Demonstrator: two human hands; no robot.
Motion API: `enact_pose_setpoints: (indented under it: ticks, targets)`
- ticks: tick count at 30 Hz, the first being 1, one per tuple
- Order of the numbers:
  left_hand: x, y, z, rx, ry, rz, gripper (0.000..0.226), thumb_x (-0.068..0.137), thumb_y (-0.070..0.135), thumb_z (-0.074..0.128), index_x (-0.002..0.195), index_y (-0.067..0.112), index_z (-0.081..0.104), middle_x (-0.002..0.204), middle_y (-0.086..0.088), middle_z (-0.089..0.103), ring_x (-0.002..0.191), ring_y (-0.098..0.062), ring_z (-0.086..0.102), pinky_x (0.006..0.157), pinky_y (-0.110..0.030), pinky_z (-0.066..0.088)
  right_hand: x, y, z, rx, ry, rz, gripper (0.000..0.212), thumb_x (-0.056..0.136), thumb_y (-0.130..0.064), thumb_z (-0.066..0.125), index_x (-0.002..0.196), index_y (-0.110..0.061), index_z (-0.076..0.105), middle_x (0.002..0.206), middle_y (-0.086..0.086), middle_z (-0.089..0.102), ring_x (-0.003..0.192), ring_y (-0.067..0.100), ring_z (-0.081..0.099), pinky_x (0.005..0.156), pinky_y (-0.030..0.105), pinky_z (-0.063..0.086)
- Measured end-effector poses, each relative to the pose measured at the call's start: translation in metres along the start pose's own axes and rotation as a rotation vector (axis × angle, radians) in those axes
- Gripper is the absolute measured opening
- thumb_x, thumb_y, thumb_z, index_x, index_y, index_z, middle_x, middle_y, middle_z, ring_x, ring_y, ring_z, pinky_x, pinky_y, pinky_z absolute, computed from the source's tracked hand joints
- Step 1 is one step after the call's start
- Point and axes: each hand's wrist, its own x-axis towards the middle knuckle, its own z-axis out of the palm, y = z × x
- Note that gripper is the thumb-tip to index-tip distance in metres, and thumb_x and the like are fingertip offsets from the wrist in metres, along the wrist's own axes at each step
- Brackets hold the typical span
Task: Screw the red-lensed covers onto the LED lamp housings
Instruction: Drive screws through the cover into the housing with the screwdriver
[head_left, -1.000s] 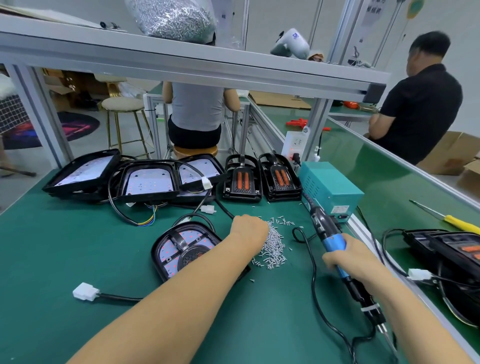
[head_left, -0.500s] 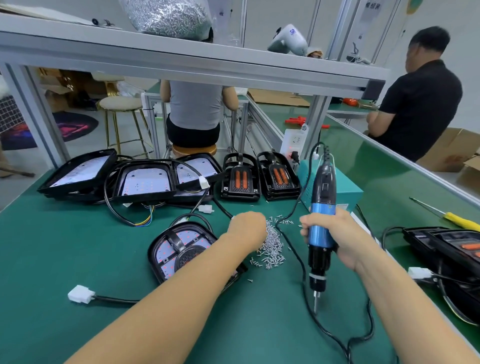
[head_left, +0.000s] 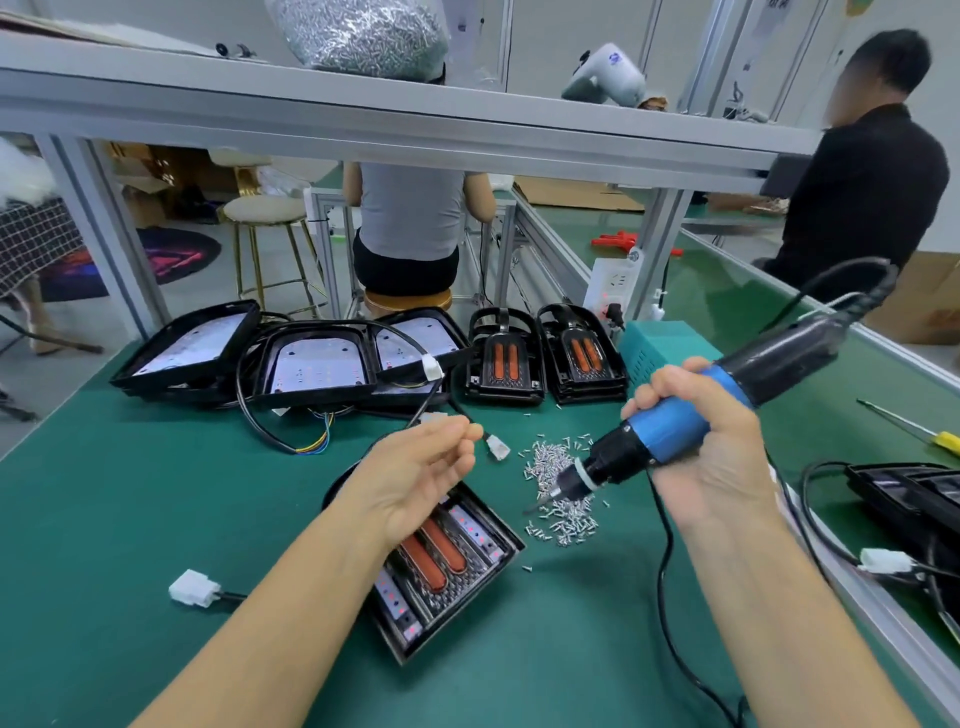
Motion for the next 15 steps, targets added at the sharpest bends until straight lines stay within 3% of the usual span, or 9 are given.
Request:
enact_pose_setpoints:
  ticks: [5, 11, 15]
  targets:
    - [-0.016, 0.004, -0.012, -0.063, 0.059, -0.009, 0.012, 0.089, 0.007, 0.061, 0.099, 0.004, 0.065, 0.069, -0.002, 0.059, 0.053, -0.007, 0.056, 0.048, -0.015, 0.05, -0.005, 0.008, 0.021, 0.154, 0.027, -0.099, 0.026, 0.073, 0.003, 0.058, 0.079, -0.02, 0.048, 0.061, -0.002, 0.05, 0.052, 0.014, 0.052, 0.065, 0.026, 0.047]
    - [-0.03, -0.003, -0.014, -0.102, 0.015, -0.003, 0.011, 0.085, 0.003, 0.059, 0.094, 0.001, 0.065, 0.073, -0.007, 0.069, 0.056, -0.009, 0.062, 0.053, -0.018, 0.054, -0.012, 0.011, 0.036, 0.257, 0.005, -0.12, 0.027, 0.066, -0.001, 0.061, 0.078, -0.018, 0.043, 0.064, -0.003, 0.049, 0.056, 0.012, 0.051, 0.067, 0.025, 0.048]
    - [-0.036, -0.007, -0.013, -0.112, -0.025, 0.024, 0.021, 0.072, 0.006, 0.063, 0.093, 0.0, 0.065, 0.073, -0.009, 0.068, 0.057, -0.01, 0.062, 0.054, -0.019, 0.054, -0.015, 0.013, 0.04, 0.247, -0.001, -0.134, 0.025, 0.067, -0.002, 0.061, 0.075, -0.017, 0.043, 0.064, -0.003, 0.049, 0.056, 0.012, 0.051, 0.067, 0.024, 0.048]
